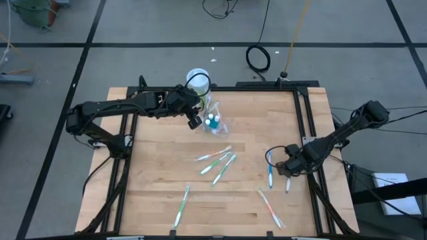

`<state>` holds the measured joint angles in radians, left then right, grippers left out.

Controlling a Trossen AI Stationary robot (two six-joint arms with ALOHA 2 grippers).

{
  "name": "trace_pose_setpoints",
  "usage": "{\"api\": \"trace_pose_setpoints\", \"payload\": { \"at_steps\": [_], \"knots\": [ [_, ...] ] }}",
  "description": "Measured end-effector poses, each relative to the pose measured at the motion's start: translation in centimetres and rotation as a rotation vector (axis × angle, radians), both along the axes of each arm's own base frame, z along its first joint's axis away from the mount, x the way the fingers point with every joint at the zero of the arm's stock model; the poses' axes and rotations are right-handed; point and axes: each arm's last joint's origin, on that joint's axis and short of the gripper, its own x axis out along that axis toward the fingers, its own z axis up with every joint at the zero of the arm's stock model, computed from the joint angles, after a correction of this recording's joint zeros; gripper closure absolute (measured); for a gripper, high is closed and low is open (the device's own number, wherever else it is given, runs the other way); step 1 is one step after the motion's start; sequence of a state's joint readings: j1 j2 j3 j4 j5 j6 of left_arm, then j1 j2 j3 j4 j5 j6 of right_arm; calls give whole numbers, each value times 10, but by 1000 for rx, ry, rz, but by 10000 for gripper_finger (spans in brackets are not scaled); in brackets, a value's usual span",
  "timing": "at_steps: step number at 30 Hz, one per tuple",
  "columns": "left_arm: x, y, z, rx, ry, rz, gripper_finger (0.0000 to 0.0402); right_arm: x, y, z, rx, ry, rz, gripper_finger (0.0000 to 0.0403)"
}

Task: Pick & Place toothbrushing station
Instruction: Put the purple toothbrush into the right of the transparent organizer

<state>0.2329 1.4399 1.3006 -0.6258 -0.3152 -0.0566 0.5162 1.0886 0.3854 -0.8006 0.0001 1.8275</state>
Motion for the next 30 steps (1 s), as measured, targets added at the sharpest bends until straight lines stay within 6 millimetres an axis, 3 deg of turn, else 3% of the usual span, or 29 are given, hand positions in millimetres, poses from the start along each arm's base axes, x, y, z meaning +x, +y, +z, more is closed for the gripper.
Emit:
{"api": "trace_pose_setpoints", "payload": {
  "at_steps": [6, 14, 19, 24, 30],
  "knots": [
    [0, 0, 0, 0, -1, 0, 273, 12, 8, 17, -57, -98, 128, 390],
    [2, 0, 2, 5, -25, -3, 273, 43, 16, 59, -305, -359, 289, 395],
    [2, -4, 5, 12, -50, -16, 273, 66, 12, 78, -632, -559, 400, 402],
    [-11, -6, 18, 21, -84, -9, 273, 101, 6, 106, -1027, -742, 514, 402],
    [-23, -15, 33, 15, -144, -18, 273, 132, -19, 136, -1372, -1008, 631, 402]
  ]
}}
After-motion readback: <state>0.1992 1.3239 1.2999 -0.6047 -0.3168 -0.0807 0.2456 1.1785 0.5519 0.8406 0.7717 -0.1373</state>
